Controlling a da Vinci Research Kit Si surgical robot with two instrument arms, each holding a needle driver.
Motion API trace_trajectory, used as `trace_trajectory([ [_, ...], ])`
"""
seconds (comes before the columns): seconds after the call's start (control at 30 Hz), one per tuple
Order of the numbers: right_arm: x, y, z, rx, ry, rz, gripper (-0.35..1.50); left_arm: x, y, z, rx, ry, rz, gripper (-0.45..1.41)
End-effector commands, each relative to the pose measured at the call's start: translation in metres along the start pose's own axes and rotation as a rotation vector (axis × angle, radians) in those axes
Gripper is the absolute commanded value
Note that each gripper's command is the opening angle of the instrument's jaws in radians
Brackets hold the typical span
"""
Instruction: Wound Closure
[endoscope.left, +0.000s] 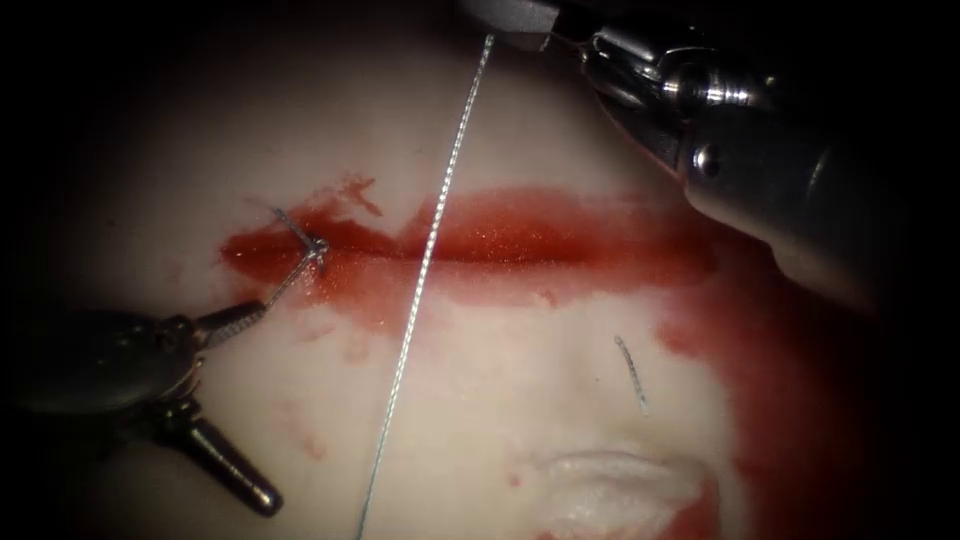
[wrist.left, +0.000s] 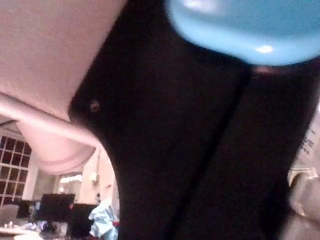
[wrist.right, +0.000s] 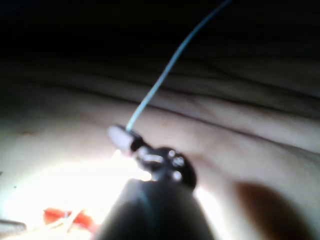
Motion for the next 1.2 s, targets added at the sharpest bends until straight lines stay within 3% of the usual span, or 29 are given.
trace_trajectory([
  [0.03,0.0018,0.0005,0.0013,0.004,0.027,-0.011,-0.35,-0.0012,0.0002,0.0005,0.008,0.012,-0.014,1.18],
  [0.3,0.0044,0.0008,0.0019,0.008,0.106,-0.064,-0.35,-0.0014,0.0008,0.0033,0.095,0.043,-0.109,1.06],
  [0.4,0.0051,0.0008,0.0019,0.005,0.109,-0.076,-0.35,-0.0013,0.0006,0.0034,0.134,0.061,-0.172,0.91],
  [0.47,0.0055,0.0008,0.0019,0.002,0.109,-0.079,-0.35,-0.0012,0.0003,0.0032,0.156,0.072,-0.218,0.66],
  [0.5,0.0057,0.0009,0.0018,0.001,0.110,-0.078,-0.35,-0.0011,0.0002,0.0032,0.166,0.073,-0.212,0.63],
  [0.67,0.0063,0.0012,0.0018,-0.003,0.111,-0.089,-0.35,-0.0010,-0.0006,0.0031,0.272,0.041,-0.249,0.68],
  [0.7,0.0063,0.0013,0.0017,-0.003,0.111,-0.089,-0.35,-0.0010,-0.0008,0.0031,0.287,0.045,-0.255,0.61],
  [0.8,0.0065,0.0014,0.0017,-0.004,0.112,-0.088,-0.35,-0.0010,-0.0011,0.0033,0.302,0.062,-0.250,0.53],
  [0.97,0.0070,0.0015,0.0018,-0.007,0.116,-0.086,-0.35,-0.0011,-0.0017,0.0040,0.352,0.061,-0.238,0.56],
  [1.0,0.0070,0.0015,0.0018,-0.008,0.116,-0.085,-0.35,-0.0011,-0.0018,0.0041,0.361,0.062,-0.234,0.51],
  [1.1,0.0071,0.0015,0.0019,-0.009,0.117,-0.085,-0.35,-0.0013,-0.0020,0.0042,0.376,0.084,-0.260,-0.06],
  [1.13,0.0072,0.0015,0.0019,-0.010,0.118,-0.085,-0.35,-0.0014,-0.0019,0.0042,0.381,0.095,-0.287,-0.41],
  [1.2,0.0072,0.0015,0.0019,-0.009,0.120,-0.090,-0.35,-0.0016,-0.0018,0.0038,0.392,0.095,-0.313,-0.45],
])
